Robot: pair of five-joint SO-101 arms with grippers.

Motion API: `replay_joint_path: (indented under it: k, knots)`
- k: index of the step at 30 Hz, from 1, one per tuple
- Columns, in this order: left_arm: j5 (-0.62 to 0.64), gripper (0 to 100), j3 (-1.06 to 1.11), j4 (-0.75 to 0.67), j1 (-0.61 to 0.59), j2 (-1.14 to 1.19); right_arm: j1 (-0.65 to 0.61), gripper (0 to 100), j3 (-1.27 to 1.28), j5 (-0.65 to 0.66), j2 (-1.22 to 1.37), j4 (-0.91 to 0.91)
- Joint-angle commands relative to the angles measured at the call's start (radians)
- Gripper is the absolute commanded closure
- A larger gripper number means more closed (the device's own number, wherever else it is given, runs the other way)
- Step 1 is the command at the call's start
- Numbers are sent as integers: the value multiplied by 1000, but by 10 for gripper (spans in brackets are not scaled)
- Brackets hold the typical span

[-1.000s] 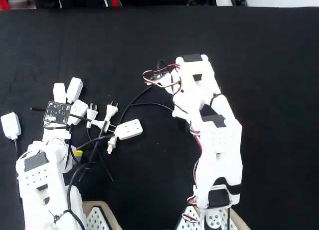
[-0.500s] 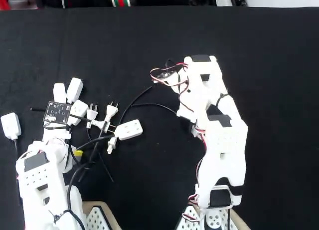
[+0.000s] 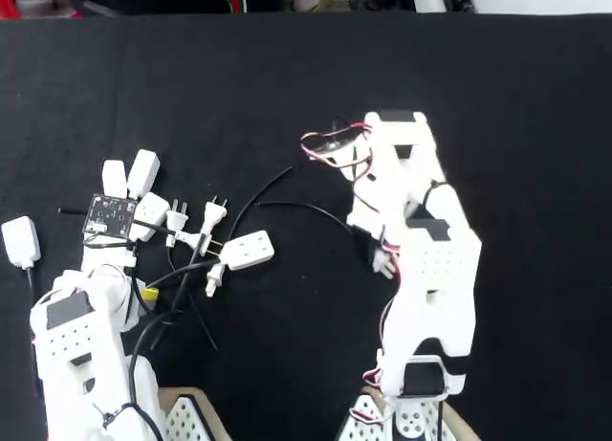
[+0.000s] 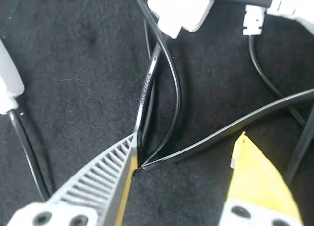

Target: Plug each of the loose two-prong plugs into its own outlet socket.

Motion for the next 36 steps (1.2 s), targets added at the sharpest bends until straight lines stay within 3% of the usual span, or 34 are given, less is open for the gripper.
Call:
replay_joint_path:
  k: [1, 10, 18, 25, 30, 36]
  knots:
    - [0, 703, -4, -6, 15, -12, 8, 987, 58, -52, 13, 6]
    - [0, 703, 1, -6, 16, -12, 14, 986, 68, -61, -222, 37]
    - [8, 704, -1, -9, 91, -14, -74, 986, 191, -204, -659, 5]
    - [107, 704, -2, -8, 248, -141, -273, 986, 483, -489, -1041, -362]
    - [175, 704, 51, -9, 392, -446, -414, 986, 711, -643, -1297, -618]
    - [290, 704, 225, -23, 588, -838, -483, 986, 940, -813, -1538, -896]
